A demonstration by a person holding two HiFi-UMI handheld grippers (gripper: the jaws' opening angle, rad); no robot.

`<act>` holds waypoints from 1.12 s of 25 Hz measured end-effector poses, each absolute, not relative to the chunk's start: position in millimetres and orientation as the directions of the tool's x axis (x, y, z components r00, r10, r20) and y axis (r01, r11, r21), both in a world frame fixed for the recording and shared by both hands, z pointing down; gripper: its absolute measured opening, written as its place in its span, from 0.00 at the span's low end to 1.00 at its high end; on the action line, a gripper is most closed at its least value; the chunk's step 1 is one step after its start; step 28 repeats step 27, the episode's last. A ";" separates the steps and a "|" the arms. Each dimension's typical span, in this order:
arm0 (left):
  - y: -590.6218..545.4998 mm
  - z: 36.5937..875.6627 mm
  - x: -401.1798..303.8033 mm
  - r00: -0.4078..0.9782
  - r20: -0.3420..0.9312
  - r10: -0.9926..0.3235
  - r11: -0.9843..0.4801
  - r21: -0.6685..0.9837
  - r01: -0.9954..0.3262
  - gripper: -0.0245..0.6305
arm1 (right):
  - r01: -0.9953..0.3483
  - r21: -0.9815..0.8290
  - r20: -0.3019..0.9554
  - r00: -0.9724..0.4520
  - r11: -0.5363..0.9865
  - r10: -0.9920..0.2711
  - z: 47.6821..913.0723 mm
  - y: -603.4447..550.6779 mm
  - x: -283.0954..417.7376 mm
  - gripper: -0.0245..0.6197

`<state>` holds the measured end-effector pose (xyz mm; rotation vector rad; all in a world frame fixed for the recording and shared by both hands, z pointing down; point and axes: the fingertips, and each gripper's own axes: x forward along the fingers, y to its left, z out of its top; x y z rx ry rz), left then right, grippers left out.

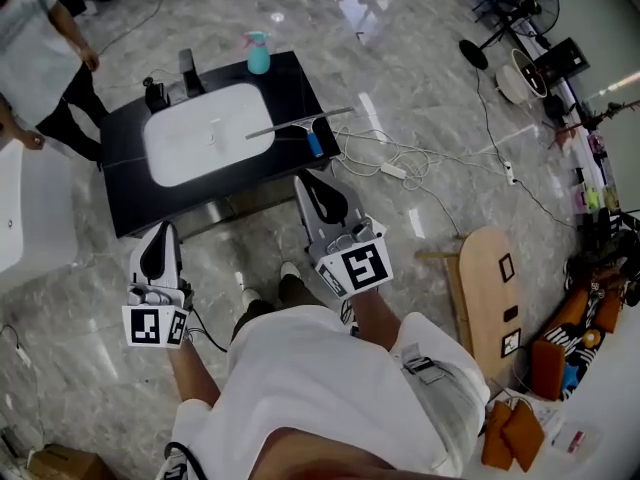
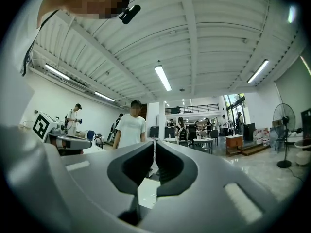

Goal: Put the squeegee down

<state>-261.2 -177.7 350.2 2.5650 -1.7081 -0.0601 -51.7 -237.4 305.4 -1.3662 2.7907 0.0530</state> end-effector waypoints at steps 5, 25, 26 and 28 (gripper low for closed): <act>-163.5 349.1 -267.3 0.384 -0.009 -0.923 -0.383 0.070 -0.921 0.04 | -0.780 0.022 -0.039 -0.626 0.626 -0.779 304.8 -228.2 -65.9 0.05; -150.6 340.8 -251.8 0.384 -0.011 -0.923 -0.384 0.054 -0.922 0.04 | -0.780 0.013 -0.041 -0.626 0.626 -0.779 306.2 -221.2 -47.4 0.05; -151.3 340.4 -251.3 0.384 -0.011 -0.923 -0.384 0.054 -0.922 0.04 | -0.780 0.013 -0.040 -0.626 0.626 -0.779 305.8 -222.1 -46.9 0.05; -151.9 340.0 -250.8 0.385 -0.011 -0.923 -0.385 0.053 -0.921 0.04 | -0.781 0.014 -0.038 -0.625 0.625 -0.780 305.6 -222.9 -46.3 0.05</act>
